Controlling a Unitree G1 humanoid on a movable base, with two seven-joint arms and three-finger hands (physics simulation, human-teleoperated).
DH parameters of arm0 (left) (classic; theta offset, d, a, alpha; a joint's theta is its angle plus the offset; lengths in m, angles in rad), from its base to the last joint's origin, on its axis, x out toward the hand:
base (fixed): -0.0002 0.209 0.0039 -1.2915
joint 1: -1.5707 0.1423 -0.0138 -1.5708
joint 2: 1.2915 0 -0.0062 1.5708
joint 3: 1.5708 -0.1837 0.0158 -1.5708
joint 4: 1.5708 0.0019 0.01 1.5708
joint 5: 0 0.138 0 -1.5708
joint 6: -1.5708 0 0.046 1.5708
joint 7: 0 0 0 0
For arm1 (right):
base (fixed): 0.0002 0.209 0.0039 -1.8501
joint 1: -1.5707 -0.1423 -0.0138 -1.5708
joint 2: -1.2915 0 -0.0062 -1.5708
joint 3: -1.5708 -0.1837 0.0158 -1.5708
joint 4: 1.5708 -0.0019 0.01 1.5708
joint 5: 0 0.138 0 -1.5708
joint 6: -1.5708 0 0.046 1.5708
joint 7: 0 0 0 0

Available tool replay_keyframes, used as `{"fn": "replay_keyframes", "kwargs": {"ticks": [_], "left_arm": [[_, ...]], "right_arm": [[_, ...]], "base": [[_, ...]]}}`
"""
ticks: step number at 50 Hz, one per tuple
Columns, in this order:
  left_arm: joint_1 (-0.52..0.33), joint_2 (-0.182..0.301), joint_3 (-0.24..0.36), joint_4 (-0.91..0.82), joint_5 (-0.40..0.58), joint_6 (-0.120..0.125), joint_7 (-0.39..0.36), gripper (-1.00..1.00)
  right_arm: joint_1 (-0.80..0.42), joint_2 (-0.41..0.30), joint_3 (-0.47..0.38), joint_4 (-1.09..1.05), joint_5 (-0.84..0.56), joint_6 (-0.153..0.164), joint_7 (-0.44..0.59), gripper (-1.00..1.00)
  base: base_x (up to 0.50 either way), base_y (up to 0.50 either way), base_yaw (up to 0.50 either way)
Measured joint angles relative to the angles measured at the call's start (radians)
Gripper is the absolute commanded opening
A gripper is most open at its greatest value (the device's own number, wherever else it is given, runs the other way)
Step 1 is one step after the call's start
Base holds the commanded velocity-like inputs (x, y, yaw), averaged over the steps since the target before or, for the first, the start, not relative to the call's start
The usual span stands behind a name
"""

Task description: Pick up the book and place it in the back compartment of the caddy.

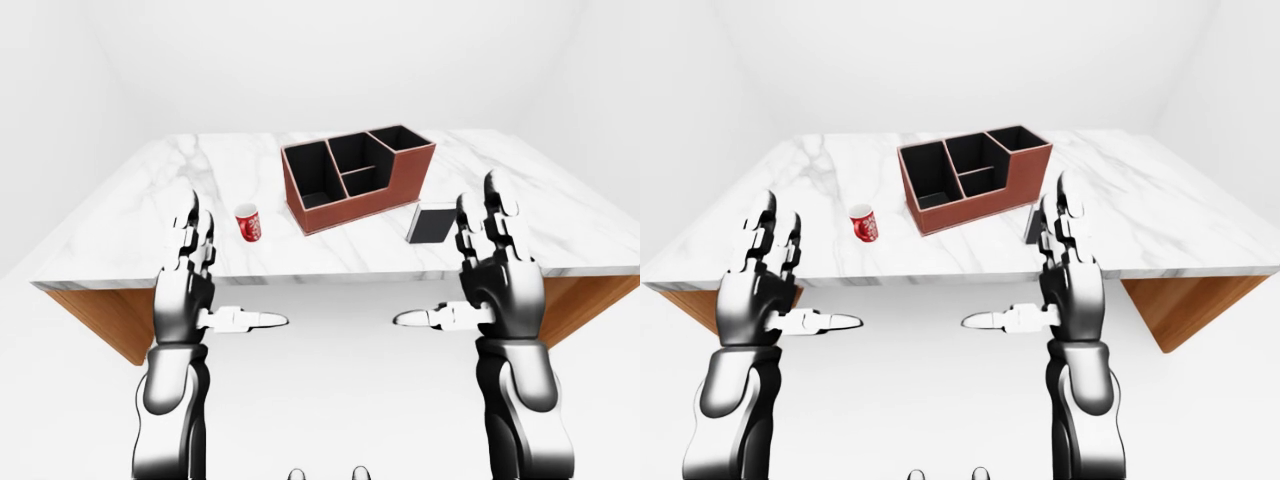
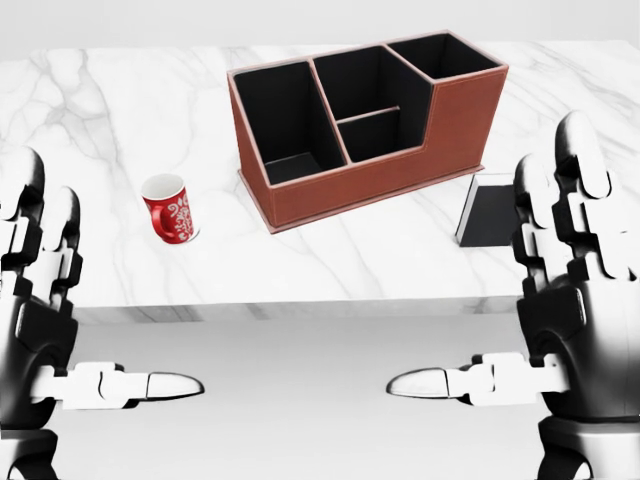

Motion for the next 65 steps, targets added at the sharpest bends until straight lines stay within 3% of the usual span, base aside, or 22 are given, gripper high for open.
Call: {"fn": "replay_keyframes", "kwargs": {"ticks": [42, 65], "left_arm": [[-0.035, 0.016, 0.071, -0.138, -0.029, 0.000, -0.019, 1.00], [-0.036, 0.018, 0.073, -0.142, -0.030, 0.000, -0.020, 0.99]], "right_arm": [[-0.001, -0.008, -0.067, -0.174, -0.029, 0.000, 0.065, 1.00], [-0.008, -0.009, -0.053, -0.163, -0.058, 0.000, 0.065, 1.00]], "base": [[0.50, 0.00, 0.00], [0.03, 0.00, 0.00]]}}
